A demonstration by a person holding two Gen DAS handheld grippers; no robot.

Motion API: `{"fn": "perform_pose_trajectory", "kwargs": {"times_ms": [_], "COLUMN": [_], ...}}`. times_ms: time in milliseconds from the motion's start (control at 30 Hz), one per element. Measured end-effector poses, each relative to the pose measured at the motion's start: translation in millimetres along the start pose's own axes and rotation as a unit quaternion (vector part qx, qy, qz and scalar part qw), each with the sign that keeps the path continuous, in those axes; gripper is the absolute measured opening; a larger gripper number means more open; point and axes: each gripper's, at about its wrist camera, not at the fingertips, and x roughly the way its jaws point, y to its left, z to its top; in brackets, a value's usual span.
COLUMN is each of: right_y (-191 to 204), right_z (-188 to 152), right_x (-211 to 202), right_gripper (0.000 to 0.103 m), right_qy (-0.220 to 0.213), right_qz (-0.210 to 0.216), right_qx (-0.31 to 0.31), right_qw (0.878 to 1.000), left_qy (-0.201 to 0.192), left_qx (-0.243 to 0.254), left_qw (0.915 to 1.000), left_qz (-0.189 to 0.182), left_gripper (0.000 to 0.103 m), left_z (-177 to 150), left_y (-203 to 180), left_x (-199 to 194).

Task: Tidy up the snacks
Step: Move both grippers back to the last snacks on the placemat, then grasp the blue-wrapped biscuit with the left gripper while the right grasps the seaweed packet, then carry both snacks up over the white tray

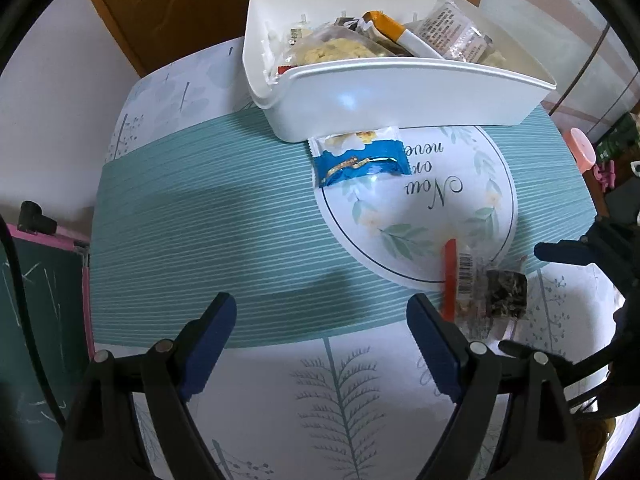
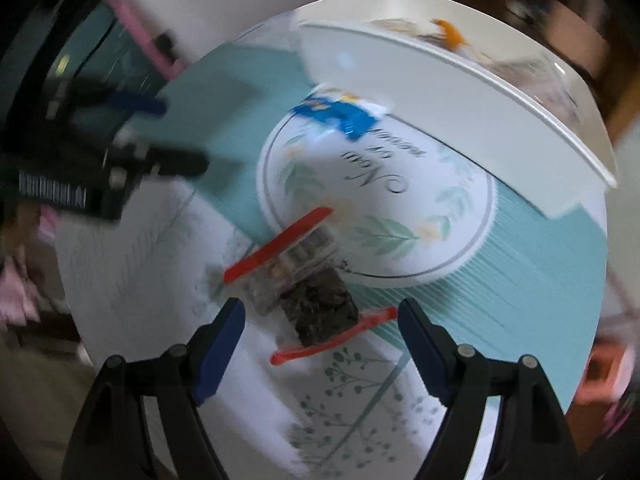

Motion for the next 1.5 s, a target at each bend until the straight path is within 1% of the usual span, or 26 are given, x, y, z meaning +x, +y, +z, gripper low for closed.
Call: {"fn": "perform_pose_trajectory", "kwargs": {"times_ms": [100, 200, 267, 300, 333, 400, 433, 467, 533, 633, 733, 867, 967, 1100, 1200, 1267, 1367, 1433, 1467, 1500], "right_y": [8, 9, 8, 9, 9, 8, 8, 7, 2, -3, -12, -29, -39, -51, -60, -68, -70, -70, -73, -74], "right_z": [-1, 0, 1, 1, 1, 2, 3, 4, 6, 4, 1, -7, -18, -29, -32, -33, -40, -48, -47, -47], "right_x": [7, 16, 23, 23, 22, 20, 19, 18, 17, 14, 11, 4, -2, -9, -14, -15, -24, -31, -34, -38], "right_gripper": [0.079, 0.079, 0.076, 0.073, 0.07, 0.058, 0.043, 0.042, 0.041, 0.041, 0.041, 0.041, 0.041, 0.041, 0.041, 0.041, 0.041, 0.041, 0.041, 0.041], "right_qy": [0.013, 0.022, 0.031, 0.025, 0.021, 0.015, 0.01, 0.004, 0.004, -0.008, -0.018, -0.029, -0.036, -0.043, -0.045, -0.044, -0.045, -0.049, -0.051, -0.053], "right_qz": [0.0, 0.006, 0.009, 0.007, 0.009, 0.013, 0.013, 0.009, 0.014, 0.018, 0.03, 0.04, 0.041, 0.04, 0.04, 0.039, 0.036, 0.036, 0.037, 0.037], "right_qx": [-0.05, -0.075, -0.082, -0.086, -0.091, -0.096, -0.097, -0.098, -0.082, -0.056, -0.012, 0.049, 0.083, 0.121, 0.14, 0.147, 0.156, 0.164, 0.166, 0.168], "right_qw": [0.999, 0.997, 0.996, 0.996, 0.996, 0.995, 0.995, 0.995, 0.997, 0.998, 0.999, 0.998, 0.995, 0.991, 0.988, 0.987, 0.986, 0.985, 0.984, 0.984], "left_qy": [0.001, 0.005, 0.005, 0.005, 0.003, 0.001, 0.0, -0.002, -0.006, -0.009, -0.011, -0.009, -0.001, 0.015, 0.025, 0.018, 0.012, -0.004, -0.011, -0.016], "left_qx": [-0.004, -0.009, -0.013, -0.014, -0.016, -0.019, -0.021, -0.025, -0.033, -0.048, -0.062, -0.078, -0.085, -0.096, -0.11, -0.114, -0.102, -0.095, -0.09, -0.085], "left_qw": [1.0, 0.9999, 0.9999, 0.9999, 0.9999, 0.9998, 0.9998, 0.9997, 0.9994, 0.9988, 0.9979, 0.9964, 0.9955, 0.9947, 0.993, 0.9931, 0.9947, 0.9954, 0.9958, 0.9962], "left_qz": [0.0, 0.001, 0.001, 0.001, 0.001, 0.002, 0.003, 0.003, 0.003, -0.003, -0.015, -0.033, -0.042, -0.036, -0.033, -0.021, -0.003, -0.001, 0.0, -0.001], "left_gripper": [0.086, 0.086, 0.086, 0.086, 0.086, 0.086, 0.086, 0.086, 0.086, 0.086, 0.086, 0.086, 0.086, 0.086, 0.086, 0.087, 0.086, 0.073, 0.059, 0.047], "left_z": [2, 4, 7, 8, 11, 17, 21, 24, 32, 45, 59, 78, 91, 105, 113, 118, 122, 123, 122, 122], "left_y": [1, 1, 2, 2, 3, 3, 3, 4, 4, 4, 3, -3, -8, -12, -11, -12, -17, -23, -26, -28], "left_x": [3, 9, 12, 13, 15, 17, 19, 20, 22, 26, 32, 43, 57, 78, 93, 97, 101, 98, 94, 92]}}
